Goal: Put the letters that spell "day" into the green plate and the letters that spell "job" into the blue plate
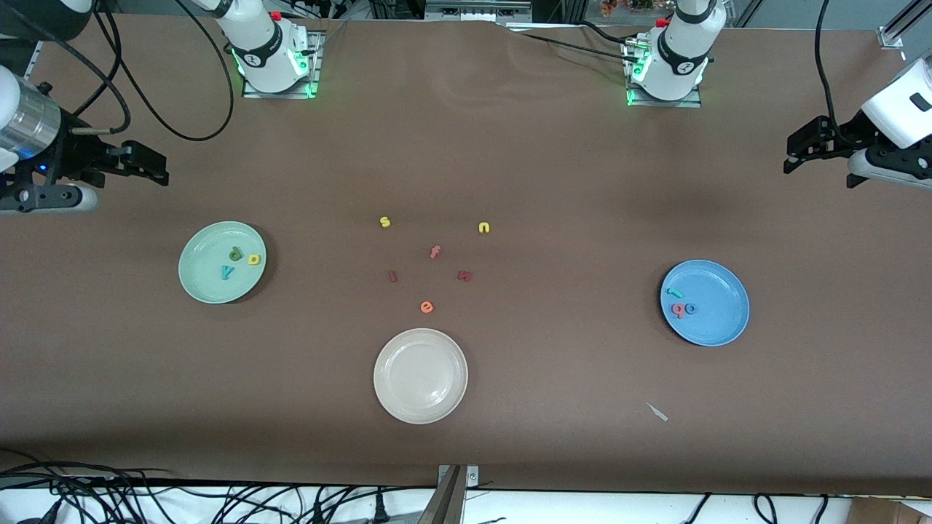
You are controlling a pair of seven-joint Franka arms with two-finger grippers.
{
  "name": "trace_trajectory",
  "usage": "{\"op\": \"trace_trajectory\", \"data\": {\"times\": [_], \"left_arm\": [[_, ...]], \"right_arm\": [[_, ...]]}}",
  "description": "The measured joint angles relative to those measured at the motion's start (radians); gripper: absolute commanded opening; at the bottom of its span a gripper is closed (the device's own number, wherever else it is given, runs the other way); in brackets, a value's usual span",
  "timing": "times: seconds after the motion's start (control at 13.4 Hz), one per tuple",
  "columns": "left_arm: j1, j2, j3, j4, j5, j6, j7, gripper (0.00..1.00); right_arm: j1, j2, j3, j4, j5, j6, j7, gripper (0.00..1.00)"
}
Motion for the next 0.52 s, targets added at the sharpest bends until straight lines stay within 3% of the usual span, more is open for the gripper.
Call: {"op": "trace_trajectory", "data": {"times": [0.52], "left_arm": [[0.010,0.001,-0.006,0.036,0.000,-0.086,-0.106,1.00]], "right_arm": [[-0.019,-0.002,0.019,-0.008,0.000,0.007,0.004,1.00]]}}
